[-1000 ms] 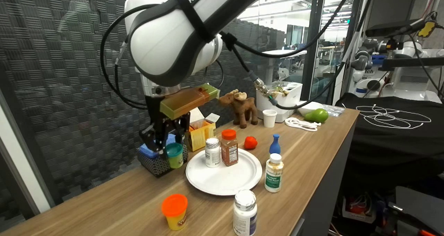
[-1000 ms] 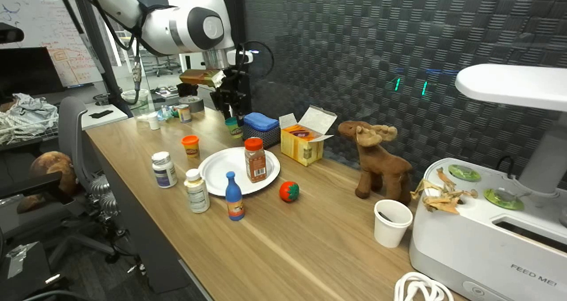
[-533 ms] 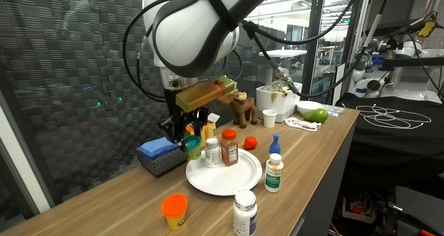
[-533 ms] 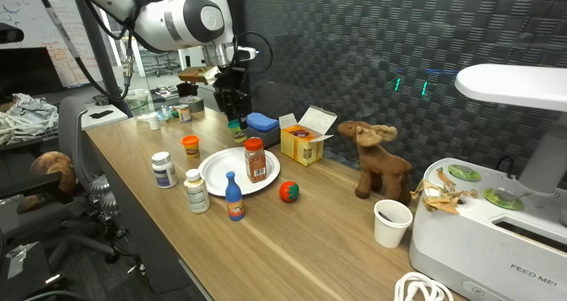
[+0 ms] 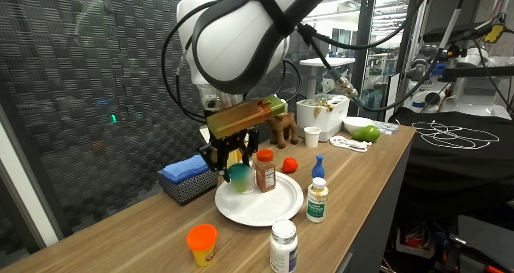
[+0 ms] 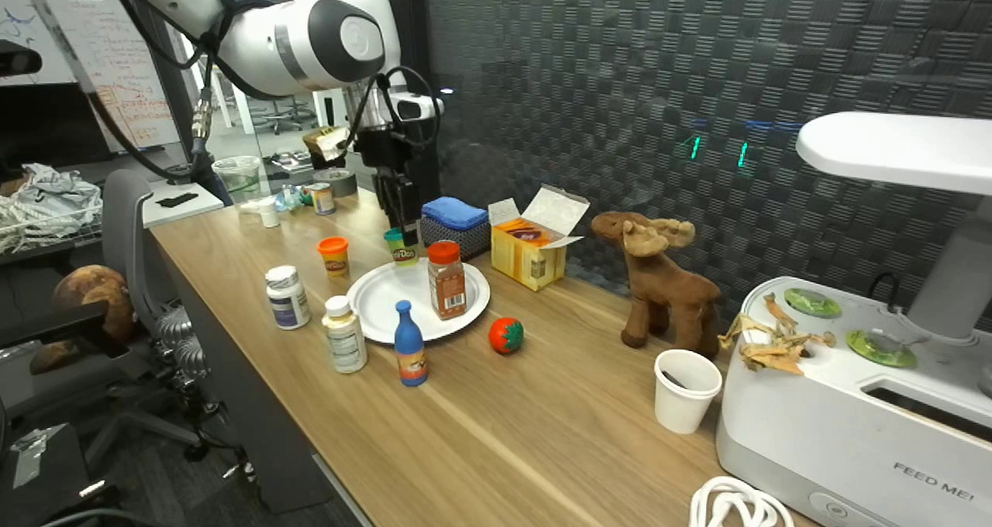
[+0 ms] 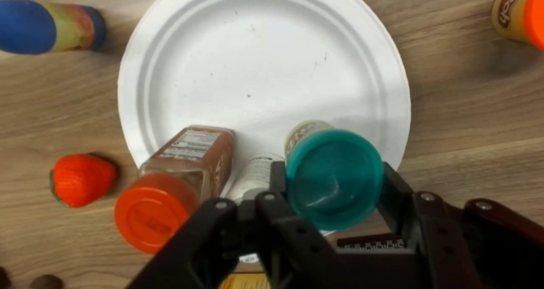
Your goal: Put the bottles and red plushy on the table onto the plate
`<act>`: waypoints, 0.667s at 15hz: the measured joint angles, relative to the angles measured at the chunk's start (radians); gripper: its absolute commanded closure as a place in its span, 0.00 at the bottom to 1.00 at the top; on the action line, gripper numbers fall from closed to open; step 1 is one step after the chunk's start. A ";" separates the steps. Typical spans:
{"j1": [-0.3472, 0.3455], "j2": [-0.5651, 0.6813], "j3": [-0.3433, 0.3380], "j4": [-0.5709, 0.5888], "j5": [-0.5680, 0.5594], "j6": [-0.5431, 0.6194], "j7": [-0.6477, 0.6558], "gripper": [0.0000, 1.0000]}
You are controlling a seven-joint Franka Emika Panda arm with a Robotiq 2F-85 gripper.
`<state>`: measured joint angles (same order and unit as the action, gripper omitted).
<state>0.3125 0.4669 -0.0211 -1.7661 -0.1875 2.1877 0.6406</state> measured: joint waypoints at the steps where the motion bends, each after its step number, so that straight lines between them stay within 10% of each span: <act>1: -0.003 0.000 0.000 -0.007 0.009 0.001 0.027 0.72; 10: -0.067 0.003 0.004 -0.080 0.156 0.213 0.125 0.72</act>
<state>0.2453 0.4699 -0.0173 -1.8463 -0.0310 2.4002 0.7652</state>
